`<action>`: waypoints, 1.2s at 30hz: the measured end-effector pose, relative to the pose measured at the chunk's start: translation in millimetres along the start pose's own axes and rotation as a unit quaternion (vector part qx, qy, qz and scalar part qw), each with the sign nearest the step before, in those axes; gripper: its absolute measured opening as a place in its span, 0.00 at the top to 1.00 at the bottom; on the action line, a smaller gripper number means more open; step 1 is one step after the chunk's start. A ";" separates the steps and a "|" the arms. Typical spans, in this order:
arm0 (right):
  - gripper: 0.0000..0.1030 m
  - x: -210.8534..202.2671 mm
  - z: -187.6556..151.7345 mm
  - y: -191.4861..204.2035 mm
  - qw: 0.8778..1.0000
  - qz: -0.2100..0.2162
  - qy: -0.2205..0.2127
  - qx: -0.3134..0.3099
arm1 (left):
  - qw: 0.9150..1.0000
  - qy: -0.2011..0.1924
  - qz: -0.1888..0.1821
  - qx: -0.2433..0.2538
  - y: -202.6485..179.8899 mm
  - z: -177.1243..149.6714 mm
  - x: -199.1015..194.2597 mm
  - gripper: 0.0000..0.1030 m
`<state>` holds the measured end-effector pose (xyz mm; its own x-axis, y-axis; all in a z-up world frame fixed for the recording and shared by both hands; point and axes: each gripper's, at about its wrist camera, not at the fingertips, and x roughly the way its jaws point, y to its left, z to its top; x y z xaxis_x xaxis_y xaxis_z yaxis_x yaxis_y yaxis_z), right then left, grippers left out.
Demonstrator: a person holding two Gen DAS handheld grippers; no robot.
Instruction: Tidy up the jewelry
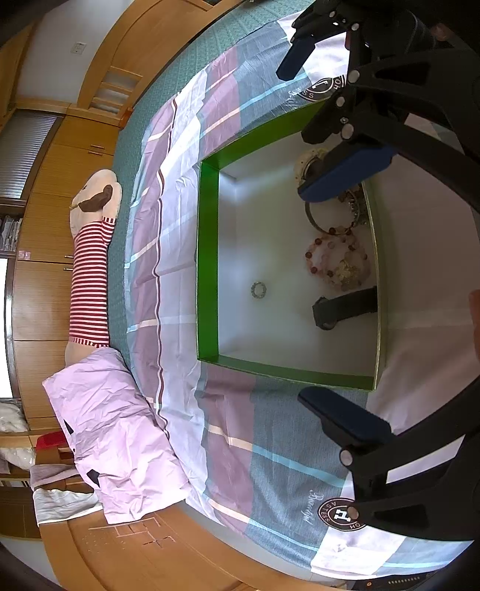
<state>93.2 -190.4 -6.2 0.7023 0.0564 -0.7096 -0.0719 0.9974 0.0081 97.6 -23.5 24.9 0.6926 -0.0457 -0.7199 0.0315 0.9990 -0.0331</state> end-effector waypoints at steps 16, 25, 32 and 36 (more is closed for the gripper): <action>0.08 0.4 -0.6 -0.3 1.000 -0.001 0.000 -0.001 | 1.000 -0.002 0.007 -0.001 0.4 -0.7 0.2 0.02; 0.08 0.3 -0.7 -0.3 1.000 0.000 0.000 -0.001 | 1.000 -0.001 0.006 -0.001 0.4 -1.0 0.3 0.02; 0.08 0.5 -0.7 0.0 1.000 -0.001 0.001 -0.001 | 1.000 -0.001 0.007 -0.002 0.1 -1.0 0.4 0.02; 0.08 0.8 -1.0 -0.2 1.000 0.000 0.001 -0.001 | 1.000 -0.002 0.007 -0.001 -0.2 -0.8 0.4 0.02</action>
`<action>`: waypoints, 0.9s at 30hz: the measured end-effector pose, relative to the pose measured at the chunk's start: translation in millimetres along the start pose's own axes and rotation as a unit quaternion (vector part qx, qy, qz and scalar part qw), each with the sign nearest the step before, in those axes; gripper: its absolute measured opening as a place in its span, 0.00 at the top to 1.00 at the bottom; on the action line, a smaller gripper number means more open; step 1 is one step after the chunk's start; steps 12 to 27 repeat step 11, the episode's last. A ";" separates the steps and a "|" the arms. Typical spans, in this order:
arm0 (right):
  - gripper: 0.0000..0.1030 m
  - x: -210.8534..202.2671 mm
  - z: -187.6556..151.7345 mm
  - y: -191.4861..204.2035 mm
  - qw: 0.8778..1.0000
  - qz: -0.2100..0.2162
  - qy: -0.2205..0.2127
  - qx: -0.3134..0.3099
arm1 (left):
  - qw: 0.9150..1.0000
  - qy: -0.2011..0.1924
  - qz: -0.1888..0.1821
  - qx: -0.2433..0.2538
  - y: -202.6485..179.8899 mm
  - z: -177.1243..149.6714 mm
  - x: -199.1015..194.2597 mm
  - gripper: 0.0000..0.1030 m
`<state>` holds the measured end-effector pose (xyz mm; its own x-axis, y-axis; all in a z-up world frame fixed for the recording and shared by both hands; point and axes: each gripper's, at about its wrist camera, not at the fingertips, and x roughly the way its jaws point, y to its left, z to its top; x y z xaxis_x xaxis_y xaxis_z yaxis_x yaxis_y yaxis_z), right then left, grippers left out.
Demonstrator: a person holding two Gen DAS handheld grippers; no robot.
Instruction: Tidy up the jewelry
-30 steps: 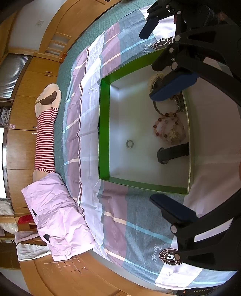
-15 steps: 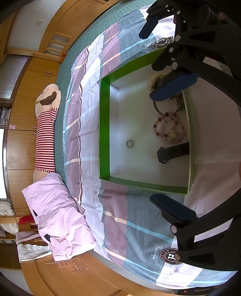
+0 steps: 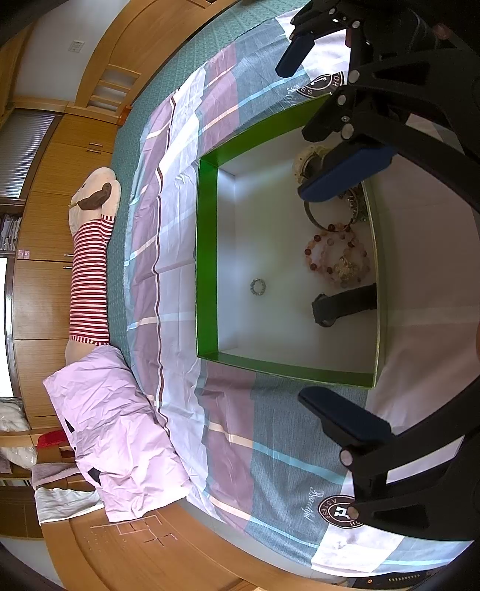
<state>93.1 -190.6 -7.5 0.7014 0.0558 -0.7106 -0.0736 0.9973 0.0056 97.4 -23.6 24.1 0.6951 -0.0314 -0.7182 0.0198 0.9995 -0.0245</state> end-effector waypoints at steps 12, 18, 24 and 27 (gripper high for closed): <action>0.08 0.2 0.1 0.3 1.000 0.000 0.000 0.000 | 1.000 0.008 -0.003 -0.010 6.2 -0.7 2.0 0.02; 0.08 0.2 0.1 0.3 1.000 0.000 0.000 0.000 | 1.000 0.008 -0.003 -0.010 6.2 -0.7 2.0 0.02; 0.08 0.2 0.1 0.3 1.000 0.000 0.000 0.000 | 1.000 0.008 -0.003 -0.010 6.2 -0.7 2.0 0.02; 0.08 0.2 0.1 0.3 1.000 0.000 0.000 0.000 | 1.000 0.008 -0.003 -0.010 6.2 -0.7 2.0 0.02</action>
